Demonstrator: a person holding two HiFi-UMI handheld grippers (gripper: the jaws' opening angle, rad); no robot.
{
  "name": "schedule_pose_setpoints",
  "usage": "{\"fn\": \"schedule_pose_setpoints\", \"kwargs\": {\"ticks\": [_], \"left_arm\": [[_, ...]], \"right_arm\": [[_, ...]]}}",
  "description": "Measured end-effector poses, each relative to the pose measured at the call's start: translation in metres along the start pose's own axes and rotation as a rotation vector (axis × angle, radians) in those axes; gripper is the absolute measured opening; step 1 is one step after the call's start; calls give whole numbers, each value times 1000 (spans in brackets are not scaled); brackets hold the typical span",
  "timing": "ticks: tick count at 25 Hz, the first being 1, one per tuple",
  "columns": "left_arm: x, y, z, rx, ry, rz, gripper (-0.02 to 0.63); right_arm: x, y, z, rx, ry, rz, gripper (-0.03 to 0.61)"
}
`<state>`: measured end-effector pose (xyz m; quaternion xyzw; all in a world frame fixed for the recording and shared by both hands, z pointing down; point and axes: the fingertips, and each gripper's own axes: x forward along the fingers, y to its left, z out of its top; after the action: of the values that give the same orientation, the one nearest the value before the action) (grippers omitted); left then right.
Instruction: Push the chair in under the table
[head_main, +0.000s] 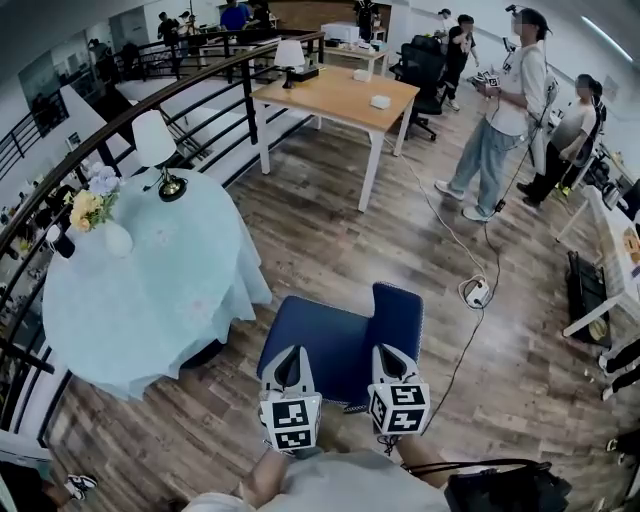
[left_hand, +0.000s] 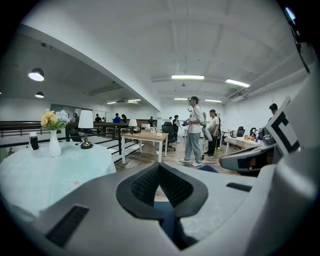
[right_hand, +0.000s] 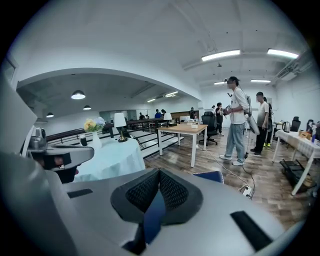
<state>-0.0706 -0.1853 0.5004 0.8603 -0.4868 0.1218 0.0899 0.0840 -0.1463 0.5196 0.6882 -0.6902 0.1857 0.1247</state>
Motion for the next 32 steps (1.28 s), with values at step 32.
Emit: {"fn": "schedule_pose_setpoints", "kwargs": {"ticks": [32], "left_arm": [[65, -93, -29, 50, 153, -78, -2]], "right_arm": [[11, -139, -51, 117, 150, -140, 150]]}}
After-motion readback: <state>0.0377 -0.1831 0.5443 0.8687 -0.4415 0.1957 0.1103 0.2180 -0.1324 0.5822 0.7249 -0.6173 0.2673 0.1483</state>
